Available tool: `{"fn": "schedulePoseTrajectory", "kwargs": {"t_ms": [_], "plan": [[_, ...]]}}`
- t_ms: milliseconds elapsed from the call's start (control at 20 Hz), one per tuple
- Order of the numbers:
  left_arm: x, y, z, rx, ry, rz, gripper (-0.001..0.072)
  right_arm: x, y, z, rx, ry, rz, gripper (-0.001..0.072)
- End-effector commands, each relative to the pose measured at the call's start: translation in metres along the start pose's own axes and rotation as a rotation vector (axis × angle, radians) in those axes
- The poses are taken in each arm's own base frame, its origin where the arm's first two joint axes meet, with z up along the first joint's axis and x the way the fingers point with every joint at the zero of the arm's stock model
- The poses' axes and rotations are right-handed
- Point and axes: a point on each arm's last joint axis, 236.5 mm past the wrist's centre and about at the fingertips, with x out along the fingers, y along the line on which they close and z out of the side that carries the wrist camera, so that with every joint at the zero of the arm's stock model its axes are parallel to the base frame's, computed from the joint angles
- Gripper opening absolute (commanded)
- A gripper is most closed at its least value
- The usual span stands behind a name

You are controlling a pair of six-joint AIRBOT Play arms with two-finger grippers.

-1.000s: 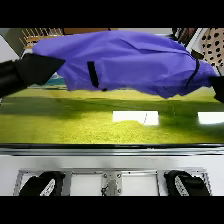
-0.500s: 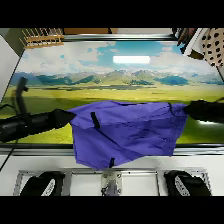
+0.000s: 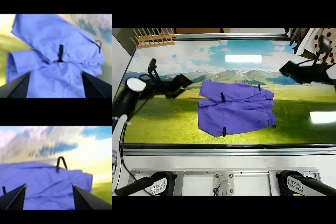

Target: Fold the clothes and pants, and hang the long-sleeved shirts on hangers.

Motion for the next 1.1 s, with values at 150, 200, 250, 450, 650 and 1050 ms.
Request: {"fn": "schedulePoseTrajectory", "kwargs": {"t_ms": [150, 200, 250, 450, 650, 1050], "plan": [[-0.018, 0.085, -0.034, 0.064, 0.225, 0.247, 0.0685, -0.061, -0.031, -0.003, -0.124, 0.019, -0.109, 0.0599], [-0.017, 0.099, -0.062, 0.029, 0.282, 0.260, 0.0685, -0.068, -0.036, -0.023, -0.131, 0.068, -0.129, 0.0599], [-0.014, 0.111, -0.094, -0.017, 0.335, 0.264, 0.0685, -0.073, -0.036, -0.042, -0.125, 0.098, -0.124, 0.0599], [0.014, 0.138, -0.183, -0.177, 0.403, 0.250, 0.0685, -0.082, -0.036, -0.085, -0.091, 0.115, -0.102, 0.0599], [0.051, 0.129, -0.220, -0.197, 0.437, 0.230, 0.0685, -0.083, -0.036, -0.100, -0.076, 0.136, -0.091, 0.0599], [0.112, 0.068, -0.229, -0.045, 0.492, 0.174, 0.0631, -0.083, -0.035, -0.109, -0.067, 0.171, -0.086, 0.0600]]}}
